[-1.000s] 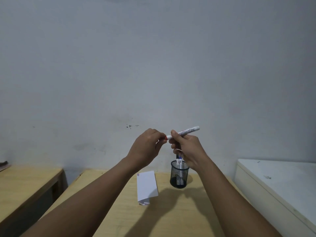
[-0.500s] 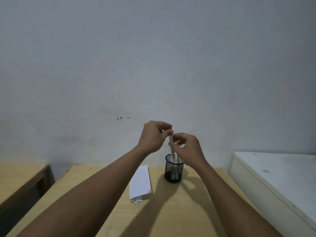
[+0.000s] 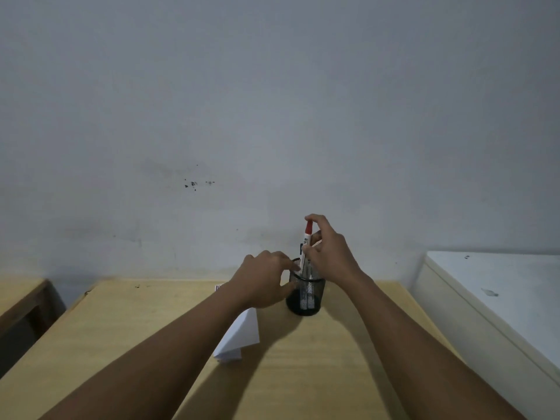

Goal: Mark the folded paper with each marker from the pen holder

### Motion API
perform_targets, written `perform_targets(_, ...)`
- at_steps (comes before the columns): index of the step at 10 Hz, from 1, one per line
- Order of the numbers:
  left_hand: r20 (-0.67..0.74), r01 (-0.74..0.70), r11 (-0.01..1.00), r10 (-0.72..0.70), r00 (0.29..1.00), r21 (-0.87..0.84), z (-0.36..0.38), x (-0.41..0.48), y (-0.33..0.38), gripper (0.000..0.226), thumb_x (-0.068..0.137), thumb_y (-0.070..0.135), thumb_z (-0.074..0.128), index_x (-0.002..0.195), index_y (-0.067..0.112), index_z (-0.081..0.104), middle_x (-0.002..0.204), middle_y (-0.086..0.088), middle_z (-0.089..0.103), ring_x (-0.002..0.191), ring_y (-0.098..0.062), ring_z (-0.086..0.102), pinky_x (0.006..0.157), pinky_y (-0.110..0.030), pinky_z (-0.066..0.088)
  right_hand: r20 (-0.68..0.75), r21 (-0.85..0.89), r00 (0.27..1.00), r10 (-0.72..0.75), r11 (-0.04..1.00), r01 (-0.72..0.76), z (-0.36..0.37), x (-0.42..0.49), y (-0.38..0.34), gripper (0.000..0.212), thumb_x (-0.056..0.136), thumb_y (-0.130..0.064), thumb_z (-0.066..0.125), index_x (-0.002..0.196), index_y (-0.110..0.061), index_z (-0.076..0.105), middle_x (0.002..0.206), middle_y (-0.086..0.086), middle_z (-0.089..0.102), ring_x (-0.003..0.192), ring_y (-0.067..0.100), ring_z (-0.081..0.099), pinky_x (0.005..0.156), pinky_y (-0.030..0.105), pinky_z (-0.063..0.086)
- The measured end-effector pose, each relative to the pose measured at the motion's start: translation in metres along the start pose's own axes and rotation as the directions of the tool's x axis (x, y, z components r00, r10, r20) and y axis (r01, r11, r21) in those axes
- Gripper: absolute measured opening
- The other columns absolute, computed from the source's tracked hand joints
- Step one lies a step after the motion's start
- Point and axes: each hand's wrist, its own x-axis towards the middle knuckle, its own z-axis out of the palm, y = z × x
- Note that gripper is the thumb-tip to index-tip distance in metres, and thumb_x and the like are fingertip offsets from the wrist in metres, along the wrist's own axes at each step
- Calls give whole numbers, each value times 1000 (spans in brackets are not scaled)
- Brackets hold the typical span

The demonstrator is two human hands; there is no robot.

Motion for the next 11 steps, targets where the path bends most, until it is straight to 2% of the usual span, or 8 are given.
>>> perform_targets(2,80,21,999,-23,997,31,22,0,-8,35,90,45,51,118,33,69,119,4,70,115,-23,55,96,-44,40,105,-79,994,41,996,-33,20,7,17,46,91,-16,67,127,-40,52,84,-6,63,86,25,65,91,52,54)
perform_targets(4,-108,19,999,-23,994,-42,34,-4,-9,42,92,40,54,131,26,56,131,3,62,118,-22,56,95,-42,42,134,-149,991,27,989,-7,30,8,21,45,92,-11,65,133,-28,57,77,-7,63,86,20,60,95,44,44)
perform_targets(5,-106,-24,999,21,994,-36,30,-1,-6,52,92,38,53,143,29,46,142,4,55,123,-23,51,96,-44,41,139,-142,990,31,990,-11,33,10,25,51,91,-6,65,137,-28,56,84,-2,69,91,21,62,99,45,41)
perform_targets(6,-73,-19,1000,20,997,12,28,2,-6,51,93,35,51,143,29,47,140,4,60,122,-24,53,96,-45,40,119,-160,992,27,987,-7,36,11,28,45,99,-12,56,141,-30,56,103,2,69,104,23,61,101,43,32)
perform_targets(7,-71,-24,999,26,997,30,26,4,-5,43,92,35,50,134,28,57,133,7,65,118,-22,56,94,-43,38,100,-236,995,14,972,10,35,13,28,42,105,-17,47,144,-31,55,116,1,57,112,23,59,100,42,28)
perform_targets(8,-73,-40,998,44,996,57,29,3,-5,40,91,33,49,128,28,62,132,10,65,114,-21,57,90,-42,38,119,-398,992,-29,914,75,33,13,30,46,107,-16,37,150,-31,46,122,3,53,107,26,60,92,40,25)
perform_targets(9,-72,-28,998,32,997,52,29,1,-5,42,90,33,50,131,27,60,134,9,63,115,-22,56,90,-42,38,146,-448,989,-27,889,91,31,11,29,55,105,-10,39,156,-30,35,125,6,52,106,28,60,96,43,27)
perform_targets(11,-67,-2,998,6,998,60,13,-6,-3,46,92,36,51,137,27,55,146,6,54,127,-21,52,99,-46,37,77,-351,996,-51,934,75,23,4,20,58,103,-6,41,155,-31,34,125,1,53,109,23,59,93,39,24)
